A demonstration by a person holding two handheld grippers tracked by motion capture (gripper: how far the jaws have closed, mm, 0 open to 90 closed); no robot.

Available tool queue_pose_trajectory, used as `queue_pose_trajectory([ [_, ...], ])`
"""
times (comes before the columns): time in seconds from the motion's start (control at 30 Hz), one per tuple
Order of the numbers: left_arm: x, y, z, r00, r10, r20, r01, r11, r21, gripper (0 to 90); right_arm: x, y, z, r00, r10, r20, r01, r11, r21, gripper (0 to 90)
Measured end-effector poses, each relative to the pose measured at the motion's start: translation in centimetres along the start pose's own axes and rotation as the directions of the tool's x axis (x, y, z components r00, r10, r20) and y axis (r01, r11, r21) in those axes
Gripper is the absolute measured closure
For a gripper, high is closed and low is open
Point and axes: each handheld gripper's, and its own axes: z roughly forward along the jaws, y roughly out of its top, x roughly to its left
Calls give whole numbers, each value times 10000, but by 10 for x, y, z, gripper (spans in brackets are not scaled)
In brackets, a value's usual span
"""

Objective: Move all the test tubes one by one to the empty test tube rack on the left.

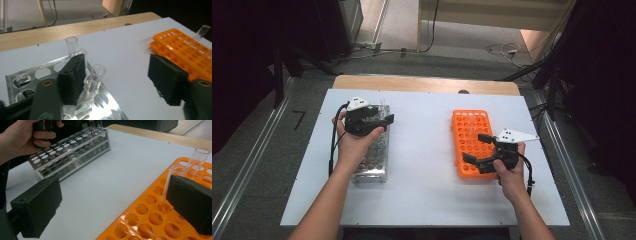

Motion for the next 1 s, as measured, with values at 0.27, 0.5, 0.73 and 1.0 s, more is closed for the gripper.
queue_pose_trajectory([
  [0.27,-15,-8,-20,9991,57,410,-39,9990,-450,87,-5,1,3,9996,88,256,-89,10000,45,32],
  [0.5,-30,-15,-33,9956,177,924,-107,9971,-754,14,-18,1,7,9965,408,726,-422,9990,175,54],
  [0.73,-48,-18,-39,9906,334,1330,-240,9971,-717,0,-36,-2,16,9906,667,1196,-748,9951,642,176],
  [1.0,-64,-23,-40,9825,608,1759,-498,9966,-659,0,-45,-2,23,9677,640,2438,-933,9895,1108,453],
])
